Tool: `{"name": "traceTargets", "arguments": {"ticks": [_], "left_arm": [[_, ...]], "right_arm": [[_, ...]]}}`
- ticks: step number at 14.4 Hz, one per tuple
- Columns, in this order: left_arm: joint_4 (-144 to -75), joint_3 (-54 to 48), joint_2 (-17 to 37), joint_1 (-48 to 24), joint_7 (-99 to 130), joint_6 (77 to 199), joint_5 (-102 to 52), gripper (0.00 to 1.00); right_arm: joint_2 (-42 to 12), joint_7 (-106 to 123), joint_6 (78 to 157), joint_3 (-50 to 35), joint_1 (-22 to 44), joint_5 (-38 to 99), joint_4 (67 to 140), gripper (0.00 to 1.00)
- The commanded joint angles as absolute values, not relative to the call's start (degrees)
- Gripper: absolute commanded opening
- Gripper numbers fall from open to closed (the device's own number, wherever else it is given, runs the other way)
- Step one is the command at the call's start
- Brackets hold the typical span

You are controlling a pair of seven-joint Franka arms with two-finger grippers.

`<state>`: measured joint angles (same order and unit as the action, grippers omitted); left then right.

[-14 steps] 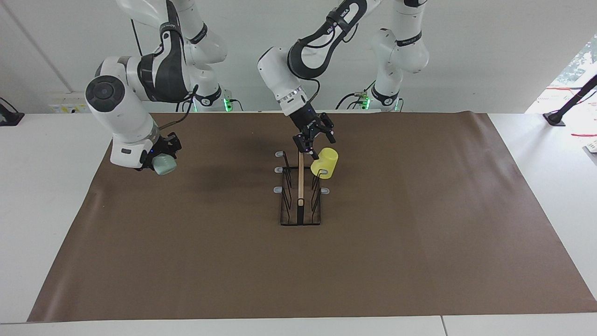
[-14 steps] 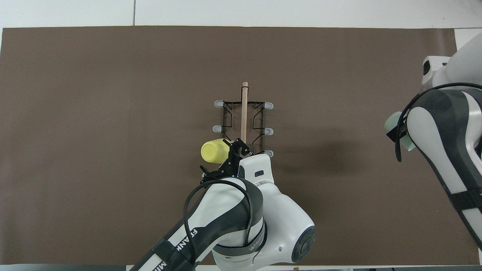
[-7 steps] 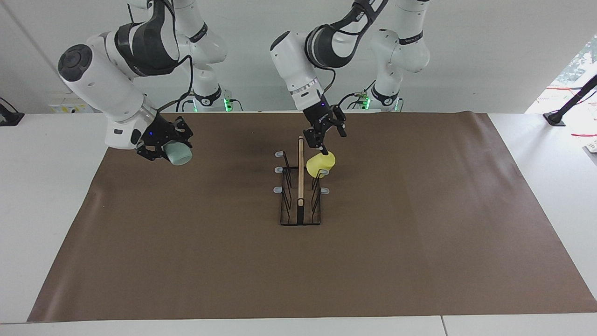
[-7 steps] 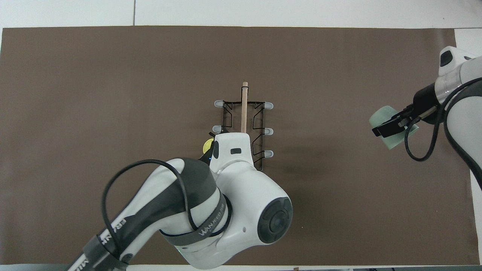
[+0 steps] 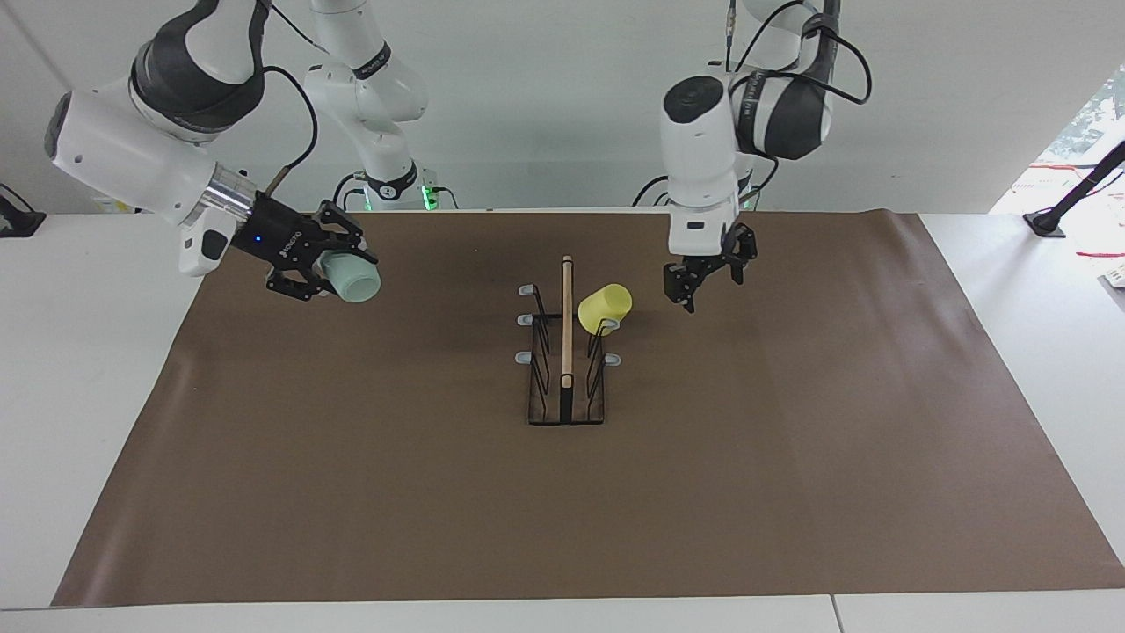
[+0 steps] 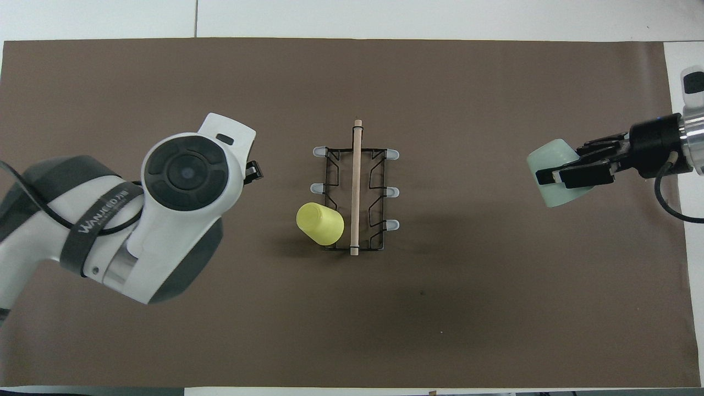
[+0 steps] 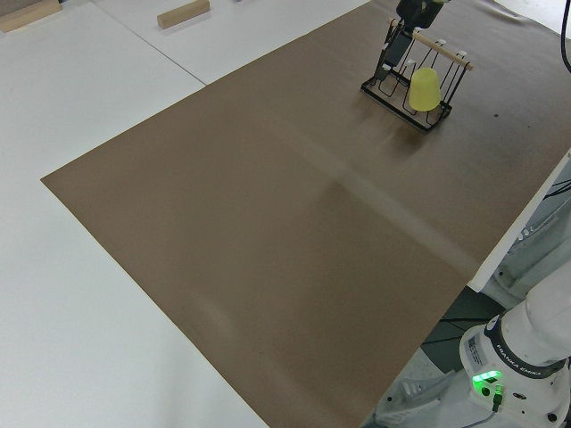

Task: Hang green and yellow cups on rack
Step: 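Withdraw the left gripper while the right gripper brings the green cup closer, then hang the green cup on the rack peg nearest the right gripper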

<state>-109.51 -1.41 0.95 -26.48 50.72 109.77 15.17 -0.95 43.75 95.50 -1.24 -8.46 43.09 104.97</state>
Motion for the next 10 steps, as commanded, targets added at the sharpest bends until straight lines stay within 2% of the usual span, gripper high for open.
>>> {"name": "traceTargets", "arguments": {"ticks": [1,5,7,10], "left_arm": [[-111.44,-2.02,-0.35,-19.63,37.84,112.67,9.34,1.00],[-109.96,-1.93,-0.70,-9.16,21.83,112.33,0.11,1.00],[-108.20,-1.58,-0.97,-6.34,17.16,110.84,-2.54,1.00],[-101.72,-1.41,-0.88,-3.79,13.82,103.05,-2.64,1.00]], "right_arm": [[2.80,49.29,98.17,-1.76,-8.79,53.40,111.07,0.00],[5.80,62.53,101.69,-1.84,-7.39,75.62,123.20,0.00],[5.80,73.51,104.31,-1.85,-3.97,85.46,128.29,0.00],[8.08,87.68,110.64,-1.85,4.11,101.03,136.30,0.00]]}}
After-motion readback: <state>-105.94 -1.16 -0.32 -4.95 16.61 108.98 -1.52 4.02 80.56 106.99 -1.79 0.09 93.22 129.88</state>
